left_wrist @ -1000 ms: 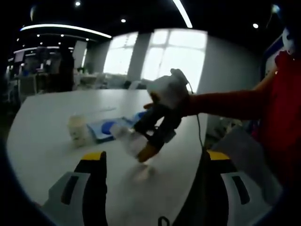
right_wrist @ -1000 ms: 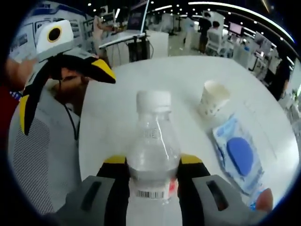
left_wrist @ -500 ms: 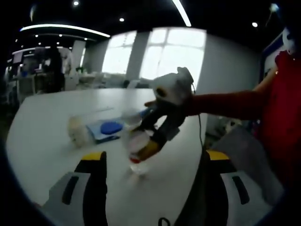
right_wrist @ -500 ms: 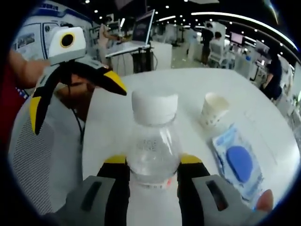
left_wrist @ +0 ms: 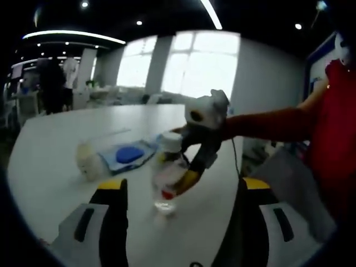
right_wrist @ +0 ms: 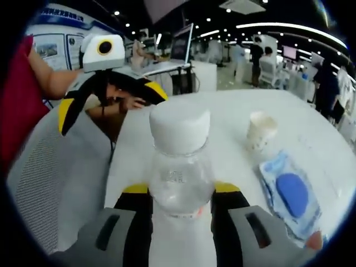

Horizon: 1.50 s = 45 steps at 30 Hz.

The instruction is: Arrange the tabletop items into an orderly group along one side of the table until the central work area is clear of visible clutter.

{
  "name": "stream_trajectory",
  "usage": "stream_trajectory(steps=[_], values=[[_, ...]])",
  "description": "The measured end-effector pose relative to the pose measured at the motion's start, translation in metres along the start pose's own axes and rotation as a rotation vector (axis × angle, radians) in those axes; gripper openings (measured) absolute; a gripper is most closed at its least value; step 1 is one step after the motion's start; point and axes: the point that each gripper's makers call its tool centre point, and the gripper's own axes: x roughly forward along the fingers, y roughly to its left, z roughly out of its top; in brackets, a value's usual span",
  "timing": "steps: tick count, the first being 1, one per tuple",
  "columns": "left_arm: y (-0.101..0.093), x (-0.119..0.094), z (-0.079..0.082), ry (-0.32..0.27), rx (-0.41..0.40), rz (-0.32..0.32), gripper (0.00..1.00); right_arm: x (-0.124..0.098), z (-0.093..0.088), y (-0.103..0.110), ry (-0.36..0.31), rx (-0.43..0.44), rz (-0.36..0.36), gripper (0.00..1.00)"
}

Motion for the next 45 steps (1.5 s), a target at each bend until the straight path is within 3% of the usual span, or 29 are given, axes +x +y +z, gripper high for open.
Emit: stream_trajectory(steps=[7, 13, 18, 26, 37, 45], values=[[0.003, 0.016, -0.001, 0.032, 0.033, -0.037, 0.74, -0.001, -0.001, 0.003, -0.025, -0.051, 0.032, 0.39], [0.013, 0.031, -0.004, 0.043, 0.037, -0.057, 0.72, -0.001, 0.000, 0.002, -0.043, -0.055, 0.043, 0.39], [0.014, 0.043, -0.005, 0.037, 0.089, -0.105, 0.66, -0.002, 0.000, 0.004, -0.058, -0.055, 0.054, 0.39], [0.005, 0.059, 0.007, -0.035, 0.132, -0.212, 0.61, -0.002, 0.000, 0.004, -0.068, -0.051, 0.059, 0.40], [-0.006, 0.069, 0.017, -0.086, 0.147, -0.326, 0.34, -0.003, 0.000, 0.008, -0.078, -0.051, 0.072, 0.39], [-0.003, 0.075, 0.020, -0.099, 0.153, -0.358, 0.24, -0.003, 0.000, 0.009, -0.080, -0.047, 0.078, 0.39]])
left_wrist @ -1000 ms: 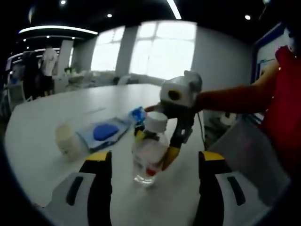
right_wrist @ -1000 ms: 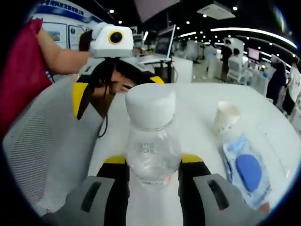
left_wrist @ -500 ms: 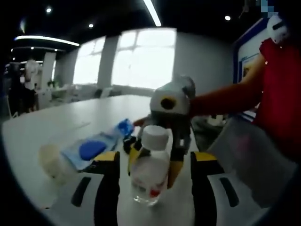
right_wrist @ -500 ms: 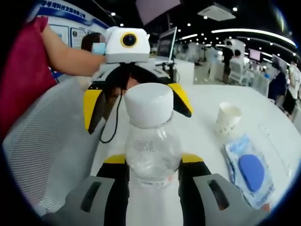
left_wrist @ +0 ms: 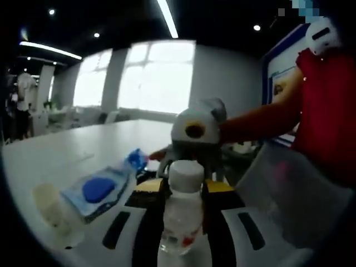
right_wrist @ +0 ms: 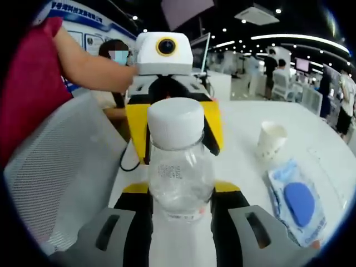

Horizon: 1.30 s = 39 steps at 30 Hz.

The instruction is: Arrange the tabletop items into an orderly group along one side of the table until the central work area is clear of visible clutter.

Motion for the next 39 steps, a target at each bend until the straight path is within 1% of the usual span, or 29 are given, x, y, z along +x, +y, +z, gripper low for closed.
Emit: stream_trajectory(steps=[7, 13, 15, 16, 20, 25, 29, 33, 36, 37, 38, 39], values=[[0.000, 0.002, 0.001, 0.002, 0.021, -0.011, 0.22, 0.000, 0.000, -0.001, -0.003, 0.006, 0.002, 0.40], [0.001, 0.000, 0.001, 0.007, 0.040, 0.004, 0.21, 0.001, 0.001, -0.003, -0.017, 0.023, -0.030, 0.41], [0.001, 0.000, 0.001, 0.006, 0.047, 0.015, 0.21, 0.001, -0.003, -0.003, -0.008, 0.032, -0.046, 0.41], [0.000, 0.000, 0.001, 0.007, 0.048, 0.017, 0.21, 0.001, -0.005, -0.004, -0.007, 0.033, -0.059, 0.43], [0.000, 0.000, 0.002, 0.014, 0.065, 0.048, 0.20, -0.004, -0.003, -0.005, -0.034, 0.046, -0.090, 0.47], [-0.003, 0.001, 0.002, 0.022, 0.089, 0.084, 0.20, -0.008, -0.005, -0.005, -0.035, 0.047, -0.122, 0.49], [-0.003, -0.001, 0.001, 0.018, 0.093, 0.111, 0.20, -0.009, -0.006, -0.003, -0.037, 0.054, -0.129, 0.51], [0.002, -0.004, 0.002, 0.010, 0.076, 0.143, 0.20, -0.005, -0.009, 0.001, -0.034, 0.066, -0.121, 0.55], [0.007, -0.006, 0.003, 0.012, 0.070, 0.183, 0.19, 0.000, -0.012, 0.002, -0.025, 0.066, -0.130, 0.58], [0.008, -0.006, 0.003, 0.018, 0.077, 0.203, 0.19, 0.002, -0.011, 0.002, -0.028, 0.066, -0.141, 0.59], [0.009, -0.006, 0.003, 0.024, 0.084, 0.215, 0.19, 0.003, -0.010, -0.001, -0.030, 0.066, -0.169, 0.59], [0.010, -0.006, 0.004, 0.032, 0.092, 0.230, 0.19, 0.005, -0.008, -0.001, -0.034, 0.067, -0.175, 0.59]])
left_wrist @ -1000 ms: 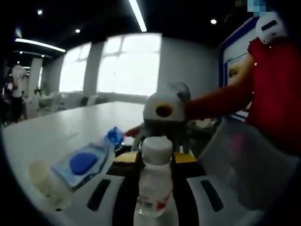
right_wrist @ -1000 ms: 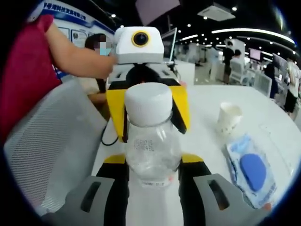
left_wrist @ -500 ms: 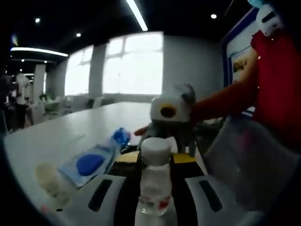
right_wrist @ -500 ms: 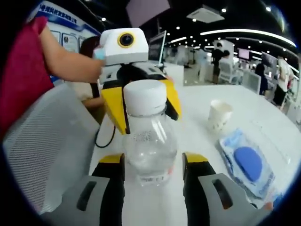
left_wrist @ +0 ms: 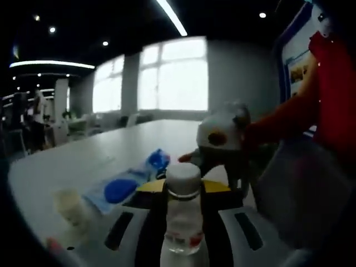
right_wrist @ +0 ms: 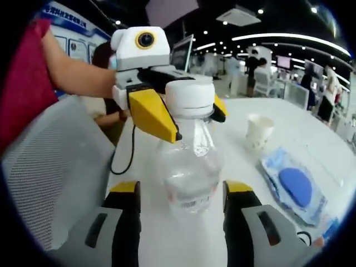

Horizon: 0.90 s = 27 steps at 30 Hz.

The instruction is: Arrange the tabletop items into an orderly group along one side of the table until the central work area is clear of visible clutter.

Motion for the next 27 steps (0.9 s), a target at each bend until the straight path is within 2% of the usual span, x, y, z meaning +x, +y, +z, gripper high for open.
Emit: stream_trajectory(steps=[5, 6, 7, 11, 12, 14, 16, 18, 19, 21, 22, 24, 26, 27], values=[[0.007, -0.001, 0.013, -0.022, -0.002, 0.039, 0.19, 0.004, 0.004, -0.010, -0.016, 0.011, -0.056, 0.60], [0.009, -0.001, 0.017, -0.032, -0.009, 0.052, 0.19, 0.003, 0.008, -0.017, -0.040, 0.020, -0.091, 0.59], [0.012, -0.002, 0.019, -0.037, -0.013, 0.063, 0.19, 0.003, 0.009, -0.018, -0.045, 0.028, -0.093, 0.60], [0.023, -0.001, 0.032, -0.046, -0.009, 0.142, 0.19, 0.003, 0.022, -0.029, -0.095, 0.053, -0.180, 0.61], [0.027, -0.001, 0.033, -0.043, -0.019, 0.167, 0.19, 0.003, 0.024, -0.034, -0.100, 0.065, -0.217, 0.61], [0.036, -0.001, 0.037, -0.050, -0.042, 0.218, 0.19, 0.000, 0.024, -0.049, -0.087, 0.067, -0.340, 0.61], [0.043, -0.001, 0.040, -0.061, -0.068, 0.270, 0.19, -0.005, 0.028, -0.062, -0.119, 0.130, -0.451, 0.62], [0.047, -0.002, 0.039, -0.061, -0.078, 0.305, 0.19, -0.004, 0.033, -0.063, -0.145, 0.170, -0.485, 0.62], [0.050, -0.002, 0.039, -0.059, -0.084, 0.331, 0.19, -0.007, 0.036, -0.066, -0.142, 0.123, -0.530, 0.63], [0.052, -0.003, 0.041, -0.071, -0.099, 0.353, 0.19, -0.004, 0.041, -0.063, -0.149, 0.095, -0.541, 0.65], [0.053, -0.004, 0.041, -0.073, -0.108, 0.366, 0.19, -0.009, 0.041, -0.068, -0.142, 0.075, -0.607, 0.64], [0.053, -0.004, 0.042, -0.074, -0.118, 0.375, 0.19, -0.004, 0.040, -0.066, -0.127, 0.062, -0.620, 0.63], [0.051, -0.002, 0.041, -0.059, -0.125, 0.385, 0.19, -0.007, 0.038, -0.072, -0.087, 0.001, -0.690, 0.61], [0.051, -0.002, 0.041, -0.060, -0.125, 0.387, 0.19, -0.004, 0.038, -0.070, -0.086, 0.012, -0.682, 0.61]])
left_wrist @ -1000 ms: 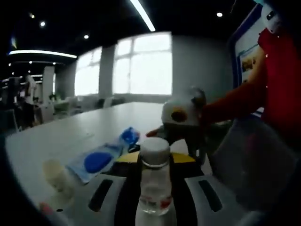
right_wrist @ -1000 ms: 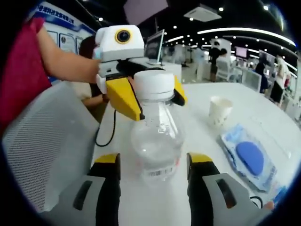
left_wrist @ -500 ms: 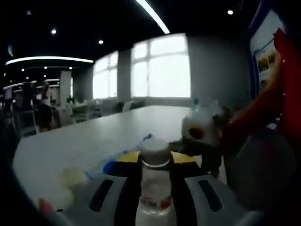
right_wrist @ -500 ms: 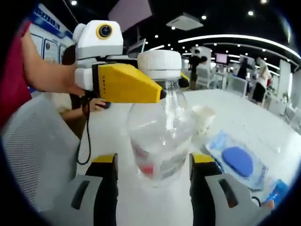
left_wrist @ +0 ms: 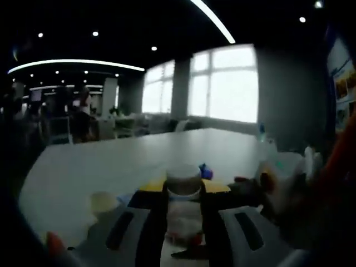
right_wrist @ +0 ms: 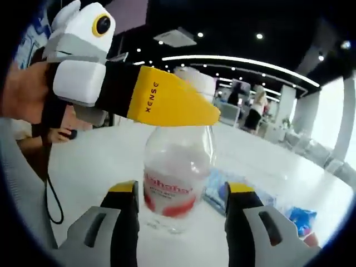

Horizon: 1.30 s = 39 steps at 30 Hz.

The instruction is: Arrange the tabletop items into an orderly group along one side of the table until the central work area is clear of visible clutter.

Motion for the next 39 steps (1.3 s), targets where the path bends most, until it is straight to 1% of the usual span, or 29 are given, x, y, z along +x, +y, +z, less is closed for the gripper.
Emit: stream_trajectory(steps=[1, 2, 3, 5, 6, 8, 10, 12, 13, 20, 23, 27, 32, 33, 35, 39], values=[[0.000, 0.000, -0.001, 0.003, 0.000, 0.009, 0.19, 0.001, 0.002, 0.002, -0.008, 0.022, 0.005, 0.61], [0.000, 0.000, -0.001, 0.005, -0.001, 0.014, 0.19, 0.000, 0.003, -0.001, -0.010, 0.011, -0.028, 0.59], [0.000, -0.001, -0.001, 0.004, -0.001, 0.022, 0.19, 0.001, 0.003, 0.000, -0.002, -0.003, -0.032, 0.58], [0.001, -0.001, -0.001, 0.003, -0.004, 0.032, 0.19, 0.002, 0.003, 0.005, 0.000, 0.005, -0.027, 0.56], [0.001, -0.001, -0.001, 0.001, -0.006, 0.037, 0.19, 0.002, 0.002, 0.006, 0.013, -0.019, -0.036, 0.55], [0.002, -0.002, 0.000, -0.002, -0.020, 0.047, 0.19, 0.003, 0.001, 0.007, 0.017, -0.017, -0.035, 0.53], [0.001, -0.001, 0.001, -0.004, -0.023, 0.050, 0.19, 0.004, -0.001, 0.005, 0.033, -0.007, -0.044, 0.53], [0.001, -0.001, 0.001, -0.005, -0.021, 0.054, 0.19, 0.004, -0.003, 0.003, 0.041, 0.005, -0.051, 0.49], [0.000, -0.001, 0.002, -0.004, -0.023, 0.054, 0.19, 0.004, -0.003, 0.002, 0.048, 0.013, -0.052, 0.49], [0.002, -0.002, 0.005, -0.010, -0.040, 0.065, 0.19, 0.003, -0.003, -0.004, 0.049, 0.016, -0.063, 0.43], [0.004, -0.002, 0.006, -0.009, -0.059, 0.066, 0.19, 0.002, -0.004, -0.008, 0.055, 0.022, -0.060, 0.41], [0.003, -0.003, 0.007, -0.016, -0.065, 0.062, 0.19, -0.001, -0.002, -0.010, 0.052, 0.055, -0.029, 0.38], [0.005, -0.004, 0.015, -0.025, -0.067, 0.053, 0.20, -0.004, 0.007, -0.008, 0.027, 0.061, 0.036, 0.37], [0.004, -0.004, 0.017, -0.034, -0.065, 0.045, 0.20, -0.005, 0.009, -0.009, 0.023, 0.063, 0.043, 0.37], [0.003, -0.004, 0.020, -0.036, -0.063, 0.040, 0.20, -0.006, 0.010, -0.008, 0.018, 0.064, 0.056, 0.36], [-0.001, -0.005, 0.025, -0.042, -0.059, 0.011, 0.21, -0.010, 0.014, -0.007, 0.003, 0.073, 0.087, 0.36]])
